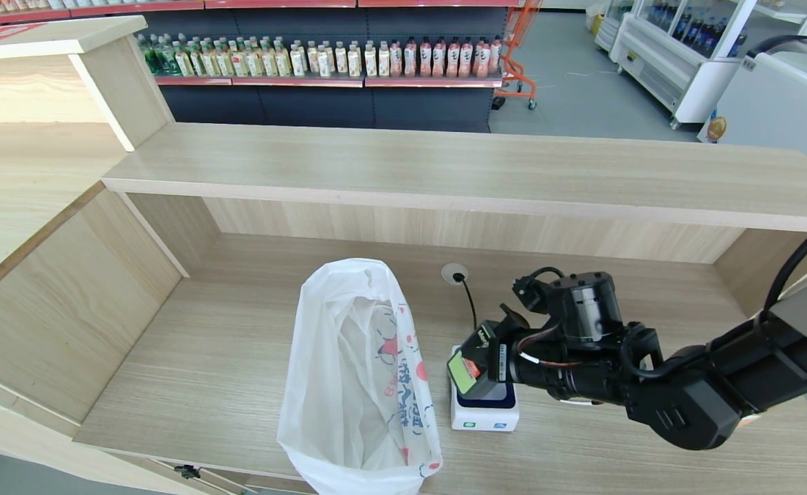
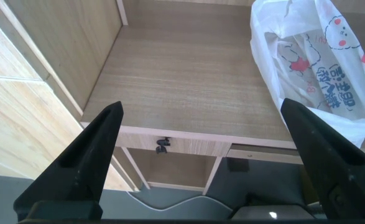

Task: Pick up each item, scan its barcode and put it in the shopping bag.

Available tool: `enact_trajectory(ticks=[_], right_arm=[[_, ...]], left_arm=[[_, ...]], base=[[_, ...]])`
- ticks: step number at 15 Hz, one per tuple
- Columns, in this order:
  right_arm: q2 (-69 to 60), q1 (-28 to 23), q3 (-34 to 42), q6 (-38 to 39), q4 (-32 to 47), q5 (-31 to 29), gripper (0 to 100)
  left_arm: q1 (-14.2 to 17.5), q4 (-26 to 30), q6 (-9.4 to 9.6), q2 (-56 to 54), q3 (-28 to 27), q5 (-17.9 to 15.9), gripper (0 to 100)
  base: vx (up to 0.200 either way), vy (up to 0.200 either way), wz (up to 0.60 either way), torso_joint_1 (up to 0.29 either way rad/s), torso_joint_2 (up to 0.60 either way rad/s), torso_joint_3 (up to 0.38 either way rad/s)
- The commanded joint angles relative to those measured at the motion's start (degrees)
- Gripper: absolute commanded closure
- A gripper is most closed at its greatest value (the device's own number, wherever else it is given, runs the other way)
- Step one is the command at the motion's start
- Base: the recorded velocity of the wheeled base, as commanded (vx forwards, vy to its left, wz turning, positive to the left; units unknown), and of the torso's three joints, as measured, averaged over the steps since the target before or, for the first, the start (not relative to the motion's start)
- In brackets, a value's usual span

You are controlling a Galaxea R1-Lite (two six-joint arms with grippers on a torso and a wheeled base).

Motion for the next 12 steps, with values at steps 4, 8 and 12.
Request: enact_trajectory(ticks=[4, 8, 12], right_arm=[[-3.78, 0.1, 0.54, -0.96, -0.14, -0.05, 100], [-18.46, -0.69, 1.95, -16.7, 1.44, -0.05, 100], [-27.86, 3.0, 5.73, -30.14, 8.21, -2.77, 100]], left_arm=[[0.01, -0.02, -0.09, -0.02, 0.0, 0.01, 0], [-0.08, -0.02, -0.18, -0.02, 0.0, 0.01, 0], [0.01, -0.02, -0.09, -0.02, 0.0, 0.01, 0]], base=[[0.0, 0.0, 0.0, 0.0, 0.0, 0.0], [0.0, 0.0, 0.0, 0.0, 0.0, 0.0], [0.0, 0.0, 0.0, 0.0, 0.0, 0.0]])
